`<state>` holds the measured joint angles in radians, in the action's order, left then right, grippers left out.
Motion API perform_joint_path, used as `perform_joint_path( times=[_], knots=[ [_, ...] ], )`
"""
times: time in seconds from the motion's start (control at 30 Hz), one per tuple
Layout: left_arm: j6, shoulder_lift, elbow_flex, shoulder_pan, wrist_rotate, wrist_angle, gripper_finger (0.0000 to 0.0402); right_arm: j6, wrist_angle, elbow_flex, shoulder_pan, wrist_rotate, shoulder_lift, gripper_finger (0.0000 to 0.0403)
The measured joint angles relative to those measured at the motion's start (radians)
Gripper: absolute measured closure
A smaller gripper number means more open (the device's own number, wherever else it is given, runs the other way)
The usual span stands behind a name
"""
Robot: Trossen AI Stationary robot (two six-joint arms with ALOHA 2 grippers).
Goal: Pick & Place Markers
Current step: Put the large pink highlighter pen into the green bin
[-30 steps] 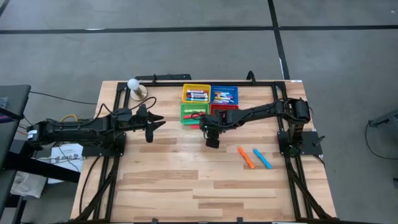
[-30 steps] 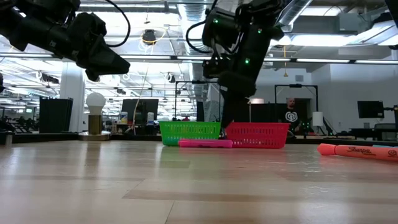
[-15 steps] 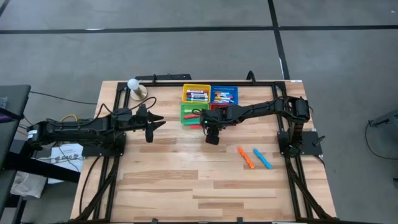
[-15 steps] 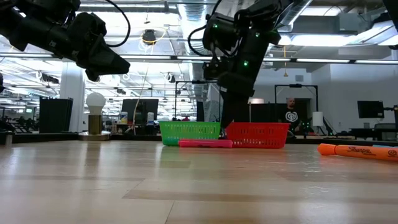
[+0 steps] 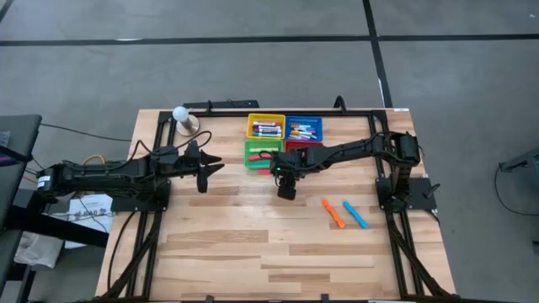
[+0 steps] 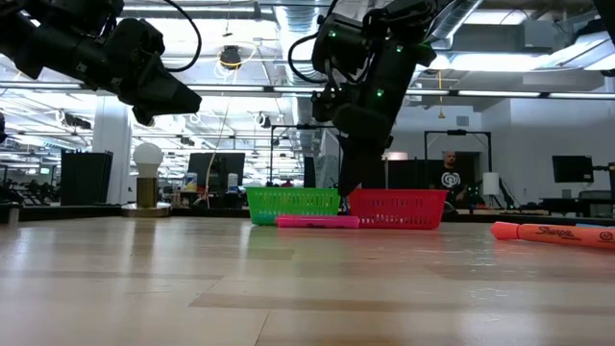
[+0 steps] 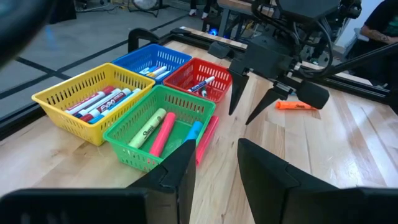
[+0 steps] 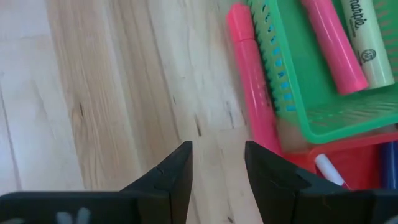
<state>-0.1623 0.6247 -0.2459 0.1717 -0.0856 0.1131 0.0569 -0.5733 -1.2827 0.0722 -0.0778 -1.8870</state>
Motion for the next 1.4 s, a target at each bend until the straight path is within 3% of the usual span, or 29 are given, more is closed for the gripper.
perform_joint_path(
  times=[0.73, 1.07, 1.4],
  knots=[
    [0.0, 0.0, 0.0, 0.0, 0.0, 0.001, 0.0284, 0.023, -0.001, 0.0, -0.004, -0.004, 0.0, 0.0265],
    [0.0, 0.0, 0.0, 0.0, 0.0, 0.003, 0.0284, 0.071, -0.028, -0.047, -0.004, 0.01, -0.135, 0.0262],
    [0.005, 0.012, -0.001, 0.0, 0.0, 0.019, 0.0284, 0.066, -0.079, -0.106, -0.027, 0.002, -0.14, 0.0263]
  ],
)
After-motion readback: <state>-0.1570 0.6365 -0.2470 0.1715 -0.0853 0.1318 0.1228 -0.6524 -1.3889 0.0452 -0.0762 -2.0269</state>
